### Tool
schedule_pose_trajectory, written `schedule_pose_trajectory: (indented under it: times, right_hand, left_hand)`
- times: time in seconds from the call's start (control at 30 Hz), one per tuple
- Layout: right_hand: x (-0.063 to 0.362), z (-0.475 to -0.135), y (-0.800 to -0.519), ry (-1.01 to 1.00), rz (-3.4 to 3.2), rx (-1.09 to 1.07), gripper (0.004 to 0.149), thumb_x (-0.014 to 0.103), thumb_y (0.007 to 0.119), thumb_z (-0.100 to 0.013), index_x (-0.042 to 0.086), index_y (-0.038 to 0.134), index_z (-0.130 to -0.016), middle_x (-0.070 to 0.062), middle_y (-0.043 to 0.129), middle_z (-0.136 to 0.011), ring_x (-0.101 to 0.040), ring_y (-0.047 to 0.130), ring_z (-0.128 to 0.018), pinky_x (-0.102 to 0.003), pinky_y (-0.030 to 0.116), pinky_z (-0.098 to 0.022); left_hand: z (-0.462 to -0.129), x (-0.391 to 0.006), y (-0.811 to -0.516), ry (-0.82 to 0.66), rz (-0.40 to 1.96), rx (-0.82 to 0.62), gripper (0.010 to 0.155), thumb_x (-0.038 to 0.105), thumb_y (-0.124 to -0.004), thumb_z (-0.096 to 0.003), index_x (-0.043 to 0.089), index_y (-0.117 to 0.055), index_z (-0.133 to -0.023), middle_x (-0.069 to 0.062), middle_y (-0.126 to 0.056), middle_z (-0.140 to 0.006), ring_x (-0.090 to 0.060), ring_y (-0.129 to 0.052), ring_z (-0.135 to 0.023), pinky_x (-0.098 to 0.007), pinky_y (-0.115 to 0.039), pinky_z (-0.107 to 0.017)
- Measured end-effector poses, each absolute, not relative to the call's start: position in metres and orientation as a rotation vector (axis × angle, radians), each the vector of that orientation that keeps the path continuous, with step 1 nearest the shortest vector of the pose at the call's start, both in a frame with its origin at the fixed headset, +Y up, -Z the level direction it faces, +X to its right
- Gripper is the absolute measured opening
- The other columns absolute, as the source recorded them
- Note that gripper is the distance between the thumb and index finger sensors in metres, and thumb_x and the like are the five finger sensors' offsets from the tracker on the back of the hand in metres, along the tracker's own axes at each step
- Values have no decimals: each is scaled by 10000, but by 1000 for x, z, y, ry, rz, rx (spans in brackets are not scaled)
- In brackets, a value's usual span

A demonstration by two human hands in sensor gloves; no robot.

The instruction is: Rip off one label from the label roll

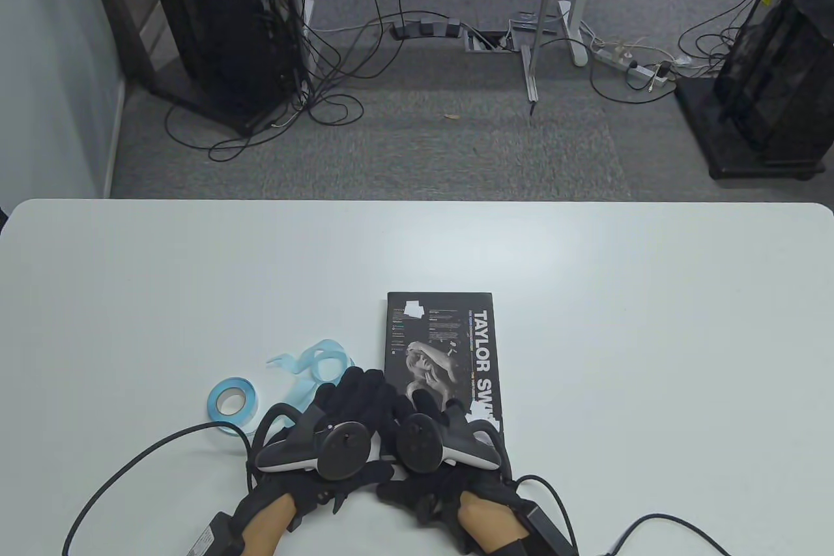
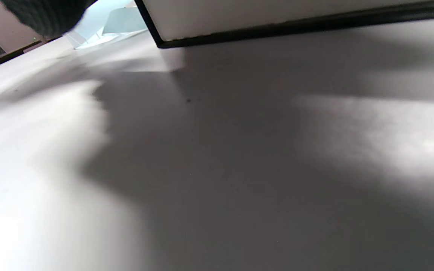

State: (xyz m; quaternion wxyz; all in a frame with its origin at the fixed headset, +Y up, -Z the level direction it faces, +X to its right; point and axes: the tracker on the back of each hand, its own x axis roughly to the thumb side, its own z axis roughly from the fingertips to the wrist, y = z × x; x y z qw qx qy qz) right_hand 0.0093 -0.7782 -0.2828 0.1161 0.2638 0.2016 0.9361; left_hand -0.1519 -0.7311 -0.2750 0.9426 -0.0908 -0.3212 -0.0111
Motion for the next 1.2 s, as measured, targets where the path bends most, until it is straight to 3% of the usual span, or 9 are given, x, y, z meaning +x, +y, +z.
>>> schedule_pose_trajectory:
  times: [0.17,0.4,0.53,0.67,0.83,1.0,1.2]
  right_hand:
    - [24,-286,-765,555,2573,740,865,674,690,-417,365,156,-1022,-39,76,-1116,-361,21,-1040,-674,6,-628]
    - [77,-293,-740,375,2425,617,852,664,693,-422,345,189,-1031,-57,121,-1123,-374,58,-1048,-675,10,-627]
    - [104,-298,-737,331,2401,532,849,657,695,-425,336,199,-1034,-63,136,-1124,-379,62,-1047,-673,0,-621]
    - [120,-302,-732,295,2358,473,839,645,698,-430,332,209,-1036,-66,138,-1125,-378,59,-1046,-671,-5,-620]
    - [129,-302,-728,255,2358,437,830,638,697,-435,327,220,-1039,-68,150,-1126,-383,65,-1047,-673,-3,-619]
    - [132,-304,-731,259,2354,415,823,632,695,-439,322,228,-1041,-72,158,-1126,-385,68,-1047,-674,1,-620]
    - [135,-308,-735,281,2354,395,818,627,696,-441,318,236,-1042,-76,166,-1126,-387,96,-1046,-674,4,-620]
  left_hand:
    - [-278,-166,-728,-605,-13,-178,990,734,-600,-457,196,-39,-1071,-133,-80,-1179,-404,-157,-1092,-599,-340,-728]
    - [-287,-207,-718,-466,11,-136,962,727,-610,-459,187,-156,-1114,-138,-126,-1188,-407,-179,-1091,-597,-348,-725]
    - [-289,-242,-710,-336,41,-104,915,709,-623,-466,183,-281,-1132,-138,-187,-1196,-407,-218,-1094,-593,-358,-723]
    - [-286,-286,-704,-98,17,-56,766,631,-647,-489,197,-503,-1103,-118,-390,-1199,-390,-393,-1100,-567,-450,-722]
    - [-286,-316,-714,39,31,-183,674,558,-682,-511,191,-591,-1068,-109,-394,-1197,-382,-402,-1100,-560,-456,-724]
    - [-291,-316,-729,32,-22,-343,606,400,-731,-524,239,-553,-1081,-105,-299,-1203,-380,-316,-1106,-566,-408,-736]
    - [-298,-315,-744,12,-54,-390,625,301,-755,-514,234,-516,-1088,-109,-223,-1195,-384,-253,-1099,-573,-386,-737]
